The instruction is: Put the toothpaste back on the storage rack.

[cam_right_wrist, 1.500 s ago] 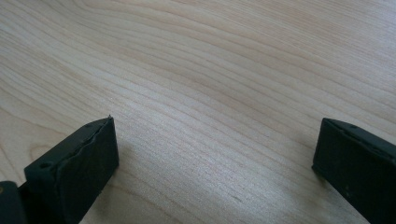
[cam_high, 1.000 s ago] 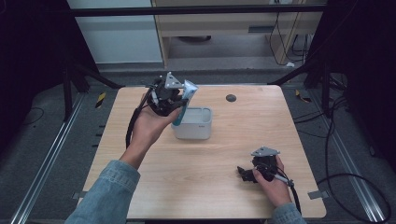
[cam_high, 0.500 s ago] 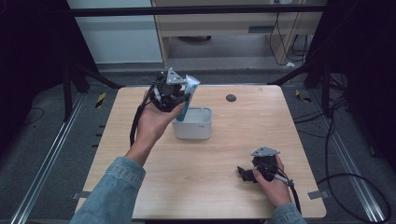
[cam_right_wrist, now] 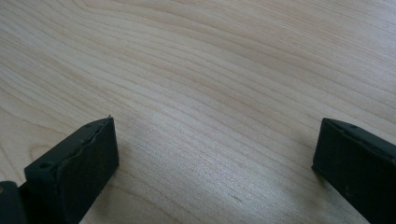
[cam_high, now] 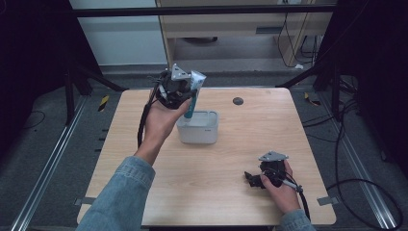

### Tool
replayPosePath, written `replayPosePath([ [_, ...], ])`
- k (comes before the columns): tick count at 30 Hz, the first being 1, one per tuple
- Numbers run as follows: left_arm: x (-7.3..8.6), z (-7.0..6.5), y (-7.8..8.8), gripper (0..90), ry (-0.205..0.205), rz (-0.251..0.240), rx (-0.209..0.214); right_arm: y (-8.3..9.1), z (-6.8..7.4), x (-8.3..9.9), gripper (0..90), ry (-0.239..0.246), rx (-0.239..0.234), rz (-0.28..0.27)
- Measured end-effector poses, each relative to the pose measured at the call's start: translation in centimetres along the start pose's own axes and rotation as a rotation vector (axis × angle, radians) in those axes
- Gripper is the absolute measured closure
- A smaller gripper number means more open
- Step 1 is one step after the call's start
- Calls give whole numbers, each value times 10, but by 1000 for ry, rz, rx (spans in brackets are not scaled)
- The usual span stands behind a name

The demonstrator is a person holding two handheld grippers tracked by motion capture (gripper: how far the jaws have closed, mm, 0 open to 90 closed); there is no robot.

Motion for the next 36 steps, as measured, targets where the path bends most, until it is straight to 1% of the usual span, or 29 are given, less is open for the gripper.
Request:
replayPosePath([
  [3, 0, 3, -3, 797, -6, -12, -19, 0, 0, 0, 4, 0, 0, -1],
  [5, 0, 5, -4, 797, -5, -22, -23, 0, 0, 0, 4, 2, 0, -1],
  [6, 1, 7, -5, 797, 2, -35, -31, 0, 0, 0, 4, 2, 0, -1],
  [8, 1, 9, -6, 797, 0, -36, -39, 0, 0, 0, 4, 2, 0, -1],
  [11, 2, 10, -8, 797, -3, -40, -45, 0, 0, 0, 4, 2, 0, -1],
  [14, 4, 11, -7, 798, 12, -64, -50, 0, 0, 0, 4, 3, 0, -1],
  [16, 3, 11, -7, 798, 12, -75, -52, 0, 0, 0, 3, 3, 0, -1],
  [17, 3, 10, -7, 798, 20, -77, -49, 0, 0, 0, 4, 2, 0, -1],
  [19, 3, 9, -6, 798, 17, -84, -48, 0, 0, 0, 3, 3, 0, -1],
  [20, 1, 8, -6, 798, 17, -97, -44, 0, 0, 0, 4, 5, 1, -2],
  [21, 1, 8, -6, 798, 17, -97, -44, 0, 0, 0, 4, 5, 1, -2],
  [22, 0, 6, -7, 798, 7, -100, -44, 0, 0, 0, 4, 4, 1, -2],
  [26, -1, 2, -9, 798, 8, -103, -36, 0, 0, 0, 4, 5, 1, -2],
  [32, 1, 0, -13, 798, 7, -94, -29, 0, -1, 0, 4, 12, 0, -4],
  [36, 2, -1, -15, 799, 12, -103, -29, 0, -1, 0, 4, 11, 1, -4],
])
Point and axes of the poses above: each handheld gripper's, and its own axes: y roughly backward along the jaws, x roughly out of its underside, z roughly to its left, the point moved 3 cm from there along -y, roughly forward along the jaws, and after that the axes turned 10 degrees about -z, right-handed, at the moved point
